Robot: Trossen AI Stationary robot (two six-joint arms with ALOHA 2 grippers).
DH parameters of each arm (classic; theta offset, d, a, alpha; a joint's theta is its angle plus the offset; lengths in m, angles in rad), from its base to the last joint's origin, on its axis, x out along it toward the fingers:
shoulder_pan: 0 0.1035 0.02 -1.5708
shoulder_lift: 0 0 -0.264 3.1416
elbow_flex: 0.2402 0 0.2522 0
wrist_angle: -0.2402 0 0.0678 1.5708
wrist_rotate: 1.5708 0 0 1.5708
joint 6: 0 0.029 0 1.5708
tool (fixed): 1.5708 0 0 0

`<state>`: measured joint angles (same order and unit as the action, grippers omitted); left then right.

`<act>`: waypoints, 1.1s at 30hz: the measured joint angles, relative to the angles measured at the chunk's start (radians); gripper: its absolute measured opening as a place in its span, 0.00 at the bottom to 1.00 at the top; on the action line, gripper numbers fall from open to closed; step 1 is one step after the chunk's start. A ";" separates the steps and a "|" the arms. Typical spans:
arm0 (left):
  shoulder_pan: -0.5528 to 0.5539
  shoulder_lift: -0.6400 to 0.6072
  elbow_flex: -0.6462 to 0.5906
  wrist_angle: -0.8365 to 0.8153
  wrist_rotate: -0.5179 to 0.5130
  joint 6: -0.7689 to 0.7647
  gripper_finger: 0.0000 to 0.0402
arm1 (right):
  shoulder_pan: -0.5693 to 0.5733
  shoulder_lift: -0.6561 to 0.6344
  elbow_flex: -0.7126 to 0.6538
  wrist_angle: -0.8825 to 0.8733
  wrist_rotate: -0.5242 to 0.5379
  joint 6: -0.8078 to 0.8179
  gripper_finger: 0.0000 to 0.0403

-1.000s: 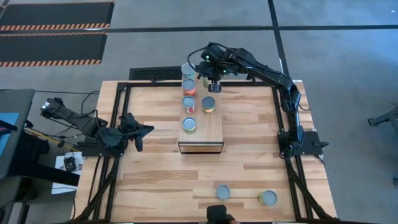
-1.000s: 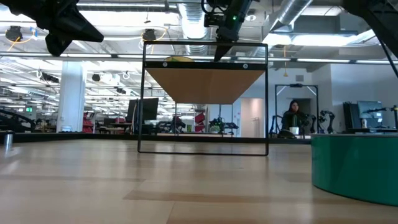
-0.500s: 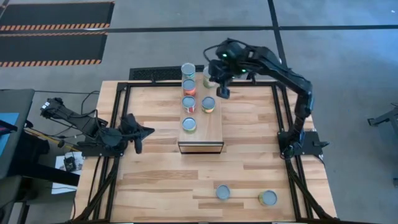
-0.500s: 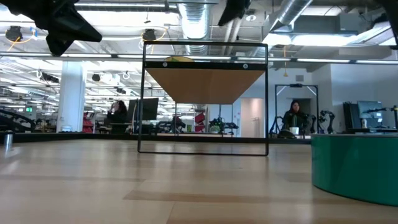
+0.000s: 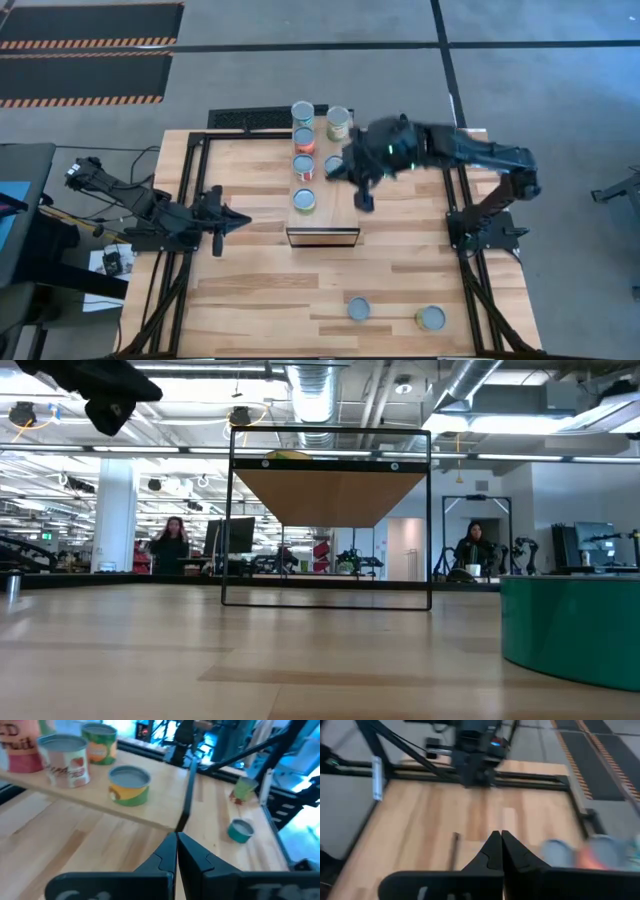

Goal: Pick and place cans onto a shelf
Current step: Put the canned tuna fish on the shelf

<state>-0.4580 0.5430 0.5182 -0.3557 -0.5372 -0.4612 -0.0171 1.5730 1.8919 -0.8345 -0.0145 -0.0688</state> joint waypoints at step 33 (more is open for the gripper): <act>0.000 -0.001 -0.195 0.441 0.065 -0.016 0.00 | 0.782 0.292 -0.559 0.363 0.337 1.266 0.02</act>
<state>-0.4580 0.5423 0.3233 0.0857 -0.4725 -0.4774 0.7650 1.8652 1.3331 -0.4713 0.3222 1.1971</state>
